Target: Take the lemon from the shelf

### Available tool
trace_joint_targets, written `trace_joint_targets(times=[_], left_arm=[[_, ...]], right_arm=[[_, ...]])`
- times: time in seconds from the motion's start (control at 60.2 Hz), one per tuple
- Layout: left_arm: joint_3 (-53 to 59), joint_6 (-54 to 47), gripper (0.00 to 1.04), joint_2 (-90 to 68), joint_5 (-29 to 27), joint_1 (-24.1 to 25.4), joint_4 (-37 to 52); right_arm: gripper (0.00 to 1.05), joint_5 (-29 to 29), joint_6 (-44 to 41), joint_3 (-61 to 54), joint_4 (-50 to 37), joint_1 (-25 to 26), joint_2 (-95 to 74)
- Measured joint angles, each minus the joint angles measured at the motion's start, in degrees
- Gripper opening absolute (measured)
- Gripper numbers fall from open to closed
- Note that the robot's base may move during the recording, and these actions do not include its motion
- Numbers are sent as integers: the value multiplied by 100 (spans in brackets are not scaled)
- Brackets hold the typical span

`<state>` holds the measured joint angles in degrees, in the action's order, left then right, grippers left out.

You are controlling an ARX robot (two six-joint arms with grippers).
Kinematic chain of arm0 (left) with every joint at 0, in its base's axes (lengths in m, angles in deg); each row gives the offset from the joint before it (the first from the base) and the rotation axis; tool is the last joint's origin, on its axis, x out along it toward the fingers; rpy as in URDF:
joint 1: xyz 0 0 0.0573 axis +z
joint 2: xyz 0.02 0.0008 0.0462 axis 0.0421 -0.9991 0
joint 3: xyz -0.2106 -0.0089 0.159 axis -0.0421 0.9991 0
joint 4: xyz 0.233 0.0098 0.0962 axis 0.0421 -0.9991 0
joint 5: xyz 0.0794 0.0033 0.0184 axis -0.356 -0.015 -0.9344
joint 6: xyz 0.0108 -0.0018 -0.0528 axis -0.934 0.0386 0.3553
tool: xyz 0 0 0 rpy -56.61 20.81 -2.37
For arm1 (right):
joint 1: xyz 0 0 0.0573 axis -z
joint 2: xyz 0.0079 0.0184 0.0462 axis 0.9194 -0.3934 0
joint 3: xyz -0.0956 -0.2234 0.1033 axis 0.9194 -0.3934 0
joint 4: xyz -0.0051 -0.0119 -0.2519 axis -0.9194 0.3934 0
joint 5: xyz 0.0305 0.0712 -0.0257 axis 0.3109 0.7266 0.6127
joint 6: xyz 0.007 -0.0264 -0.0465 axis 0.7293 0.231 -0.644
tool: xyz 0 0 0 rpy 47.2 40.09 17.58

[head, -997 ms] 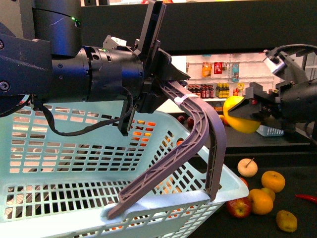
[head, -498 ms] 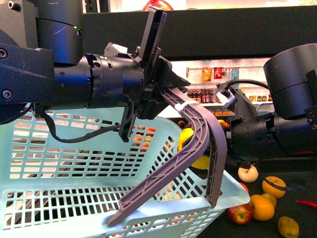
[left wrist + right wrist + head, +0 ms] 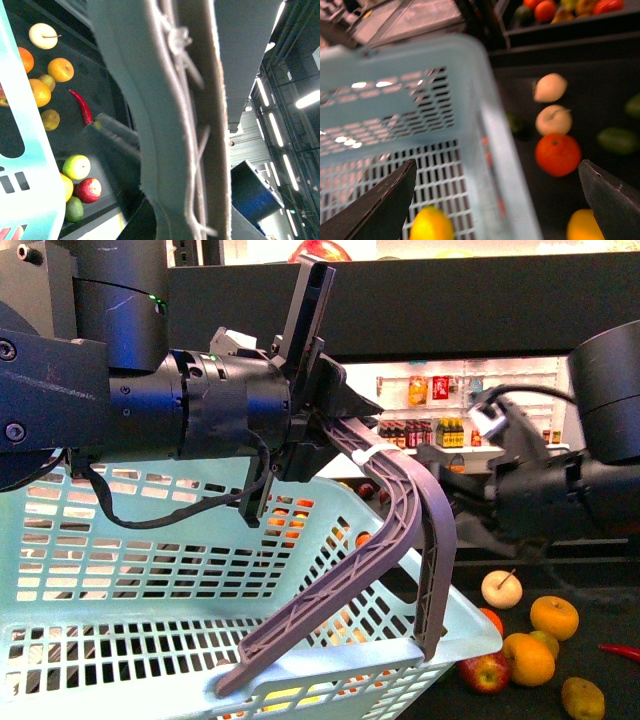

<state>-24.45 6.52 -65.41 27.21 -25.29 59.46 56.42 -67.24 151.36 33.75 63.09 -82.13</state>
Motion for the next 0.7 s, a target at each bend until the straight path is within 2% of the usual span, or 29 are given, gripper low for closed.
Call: trace_joint_targets(times=[0.183, 0.316, 0.515, 0.698], left_arm=[[0, -2, 7, 0, 0, 0, 0], [0, 0, 7, 0, 22, 0, 0], [0, 0, 7, 0, 9, 0, 0], [0, 0, 7, 0, 0, 0, 0]], right_arm=[[97, -501, -656, 48, 44, 892, -221], [97, -710, -1029, -35, 44, 1163, -789], [97, -986, -1429, -330, -127, 1045, -1777], [97, -1375, -1390, -264, -275, 584, -2612]])
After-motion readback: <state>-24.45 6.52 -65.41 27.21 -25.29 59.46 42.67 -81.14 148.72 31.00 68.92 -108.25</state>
